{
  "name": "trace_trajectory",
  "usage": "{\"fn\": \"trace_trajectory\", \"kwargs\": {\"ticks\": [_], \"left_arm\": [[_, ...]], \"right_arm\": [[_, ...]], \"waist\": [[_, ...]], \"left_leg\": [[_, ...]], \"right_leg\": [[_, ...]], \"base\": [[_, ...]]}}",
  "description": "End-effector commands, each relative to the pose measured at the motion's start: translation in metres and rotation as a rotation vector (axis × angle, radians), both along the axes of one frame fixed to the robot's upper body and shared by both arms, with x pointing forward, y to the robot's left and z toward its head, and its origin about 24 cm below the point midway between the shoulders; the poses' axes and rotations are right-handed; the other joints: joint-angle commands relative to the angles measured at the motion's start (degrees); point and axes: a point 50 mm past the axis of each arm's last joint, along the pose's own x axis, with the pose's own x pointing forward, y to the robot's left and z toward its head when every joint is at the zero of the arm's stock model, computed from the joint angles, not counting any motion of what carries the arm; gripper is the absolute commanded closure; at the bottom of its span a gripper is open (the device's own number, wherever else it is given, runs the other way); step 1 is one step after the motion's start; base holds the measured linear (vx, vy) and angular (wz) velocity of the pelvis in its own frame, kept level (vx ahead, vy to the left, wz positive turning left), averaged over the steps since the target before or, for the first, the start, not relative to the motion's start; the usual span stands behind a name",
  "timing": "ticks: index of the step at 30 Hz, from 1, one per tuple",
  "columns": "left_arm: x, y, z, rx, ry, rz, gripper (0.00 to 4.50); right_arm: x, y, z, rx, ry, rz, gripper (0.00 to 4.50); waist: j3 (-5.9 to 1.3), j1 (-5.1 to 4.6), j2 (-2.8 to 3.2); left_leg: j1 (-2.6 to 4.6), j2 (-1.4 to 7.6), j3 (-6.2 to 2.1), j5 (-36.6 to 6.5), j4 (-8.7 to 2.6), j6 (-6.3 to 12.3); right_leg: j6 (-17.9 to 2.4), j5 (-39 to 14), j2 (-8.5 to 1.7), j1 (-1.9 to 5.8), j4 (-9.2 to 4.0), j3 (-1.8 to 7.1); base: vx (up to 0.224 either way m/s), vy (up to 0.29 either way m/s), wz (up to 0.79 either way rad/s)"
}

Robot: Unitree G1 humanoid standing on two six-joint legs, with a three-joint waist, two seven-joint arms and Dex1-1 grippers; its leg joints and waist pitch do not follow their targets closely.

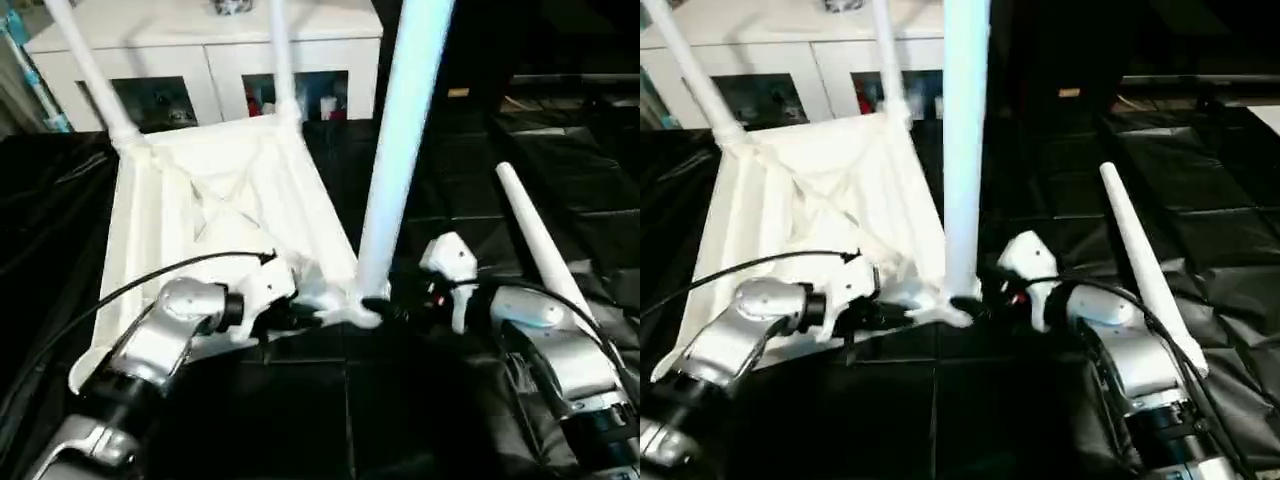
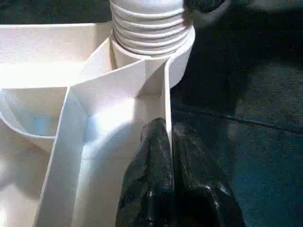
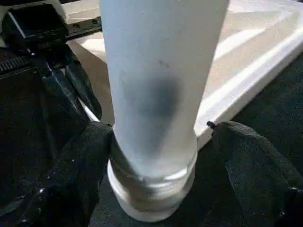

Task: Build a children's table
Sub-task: Rotate leg to tighten

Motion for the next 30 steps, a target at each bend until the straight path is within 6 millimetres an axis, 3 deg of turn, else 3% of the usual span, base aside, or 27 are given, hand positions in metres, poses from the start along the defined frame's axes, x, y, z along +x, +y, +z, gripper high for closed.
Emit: {"fn": "trace_trajectory", "kwargs": {"ticks": [1,8,9,17,25,30], "left_arm": [[-0.003,-0.01,0.008,-0.064,-0.014,-0.046,4.5],[-0.002,-0.013,0.01,-0.065,-0.017,-0.046,4.5],[-0.002,-0.012,0.009,-0.062,-0.017,-0.043,4.5],[-0.002,-0.01,0.009,-0.048,-0.013,-0.035,4.5],[-0.001,-0.009,0.008,-0.042,-0.008,-0.038,4.5],[-0.001,-0.008,0.008,-0.037,-0.004,-0.038,4.5]], "right_arm": [[-0.001,0.0,-0.004,-0.034,-0.01,0.015,0.76],[0.002,0.007,-0.007,-0.035,-0.007,0.039,0.76],[0.001,0.008,-0.008,-0.038,-0.004,0.047,1.0],[0.004,0.01,-0.011,-0.03,-0.001,0.052,1.69],[0.004,0.012,-0.013,-0.018,0.002,0.057,1.78],[0.004,0.014,-0.014,-0.012,0.003,0.061,1.78]], "waist": [[-3.52,0.11,-0.92],[-3.59,0.16,-1.08],[-3.65,0.18,-1.2],[-3.71,0.22,-1.16],[-3.63,0.18,-1.13],[-3.81,0.17,-1.05]], "left_leg": [[0.12,3.61,-0.91,-4.05,-3.36,6.84],[0.03,3.36,-0.98,-4.86,-3.21,5.69],[-0.01,3.36,-1.0,-4.39,-3.15,5.9],[-0.04,3.31,-0.98,-3.76,-2.93,6.61],[-0.04,3.26,-1.03,-5.67,-2.92,5.35],[-0.09,3.22,-1.06,-4.34,-2.76,5.84]], "right_leg": [[-14.71,-5.41,-5.09,3.38,-2.51,3.0],[-14.11,-6.88,-5.02,3.53,-2.47,3.06],[-14.11,-6.34,-5.03,3.55,-2.34,3.04],[-14.34,-5.91,-4.96,3.52,-2.2,2.96],[-13.75,-8.76,-4.95,3.51,-2.38,2.98],[-14.31,-6.04,-4.89,3.56,-2.04,2.96]], "base": [[0.0,0.0,0.0],[0.0,0.0,0.0],[0.0,0.0,0.0],[0.0,0.0,0.0],[0.0,0.0,0.0],[0.0,0.0,0.0]]}}
